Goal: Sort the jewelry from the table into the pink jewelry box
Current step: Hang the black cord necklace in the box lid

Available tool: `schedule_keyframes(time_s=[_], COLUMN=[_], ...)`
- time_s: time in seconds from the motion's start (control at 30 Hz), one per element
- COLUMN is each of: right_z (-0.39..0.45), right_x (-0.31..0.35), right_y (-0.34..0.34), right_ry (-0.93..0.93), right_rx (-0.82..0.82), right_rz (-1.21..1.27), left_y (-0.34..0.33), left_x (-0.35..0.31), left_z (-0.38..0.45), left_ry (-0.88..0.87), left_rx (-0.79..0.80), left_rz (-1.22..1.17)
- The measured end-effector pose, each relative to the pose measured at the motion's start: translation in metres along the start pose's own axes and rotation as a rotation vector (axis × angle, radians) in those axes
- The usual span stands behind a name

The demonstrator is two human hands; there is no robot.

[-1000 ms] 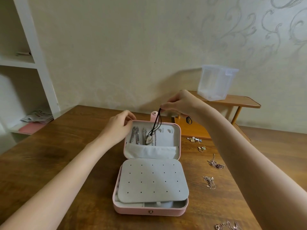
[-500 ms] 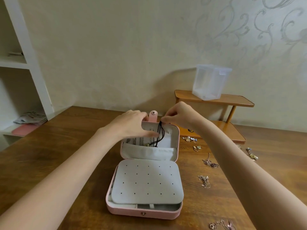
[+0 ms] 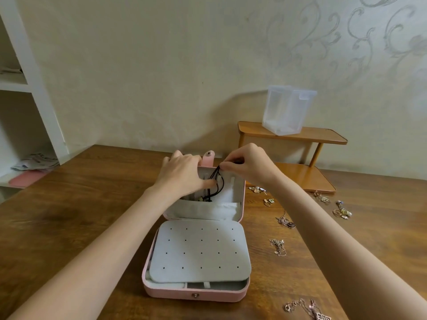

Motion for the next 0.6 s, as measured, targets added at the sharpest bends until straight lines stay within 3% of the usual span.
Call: schedule_keyframes(time_s=[0.17, 0.3, 0.4, 0.6], right_z=[-0.001, 0.0, 0.003, 0.004], right_x=[0.011, 0.029, 0.029, 0.02], right_y=[-0.005, -0.01, -0.004, 0.014], right_ry=[0.012, 0.061, 0.063, 0.087], right_rx=[0.078, 0.151, 0.087, 0.044], right_rz=[0.024, 0.019, -0.055, -0.227], left_y=[-0.005, 0.0, 0.003, 0.0], left_x=[0.004, 0.002, 0.0, 0.001], left_z=[-0.001, -0.004, -0.006, -0.005], left_ry=[0.06, 0.099, 0.108, 0.081], left_rx=[0.187, 0.063, -0.04, -0.02], left_rz=[-0.098, -0.096, -0.07, -0.014])
Point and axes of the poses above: each hand's wrist, its own z-axis towards the middle knuckle, its own y-axis out of the back of the hand, x = y × z, the point moved 8 cm from there along z, towards the middle knuckle, and after that the axes turned 9 degrees about -x, right-handed, at the moved point
